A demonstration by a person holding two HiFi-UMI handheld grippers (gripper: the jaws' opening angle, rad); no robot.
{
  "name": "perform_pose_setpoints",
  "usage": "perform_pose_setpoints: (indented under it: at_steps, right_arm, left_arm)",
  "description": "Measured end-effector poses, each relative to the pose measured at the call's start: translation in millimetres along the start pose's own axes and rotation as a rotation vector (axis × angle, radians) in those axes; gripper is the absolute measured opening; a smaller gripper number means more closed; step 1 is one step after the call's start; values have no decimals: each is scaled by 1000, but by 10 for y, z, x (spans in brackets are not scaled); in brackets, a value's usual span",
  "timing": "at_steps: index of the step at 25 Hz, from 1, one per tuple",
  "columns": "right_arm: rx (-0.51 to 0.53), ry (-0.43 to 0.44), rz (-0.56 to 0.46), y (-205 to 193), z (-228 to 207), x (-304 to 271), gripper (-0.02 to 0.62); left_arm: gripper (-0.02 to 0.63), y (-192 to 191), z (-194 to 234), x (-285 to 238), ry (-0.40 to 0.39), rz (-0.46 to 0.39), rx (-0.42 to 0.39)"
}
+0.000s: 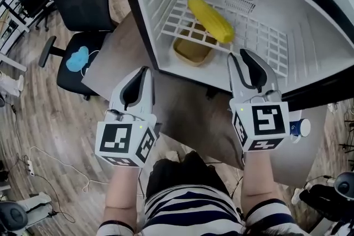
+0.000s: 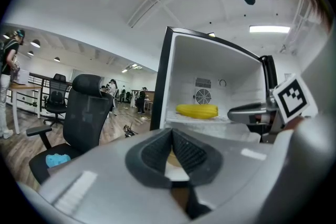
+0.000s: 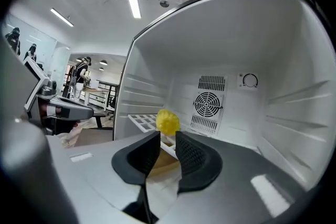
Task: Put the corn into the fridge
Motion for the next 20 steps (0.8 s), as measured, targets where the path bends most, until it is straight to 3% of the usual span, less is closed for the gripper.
perform_pose_setpoints:
  at_steps: [5,20]
  right_arm:
    - [-42,-2,-7,-112,90,111,0]
    - [-152,54,15,-387,204,347,-6]
  left_arm:
    - [0,-5,-32,74,13,9,3]
    - [0,-36,-45,227,47,39,-27]
Point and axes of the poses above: the fingertips, and each gripper's own axes: x backward along the fingers, z to its left, y out of its top, the point moved 1 cm from there along x, backward along the fingers, and after that the axes turned 15 degrees about x, right-handed, at the moved point
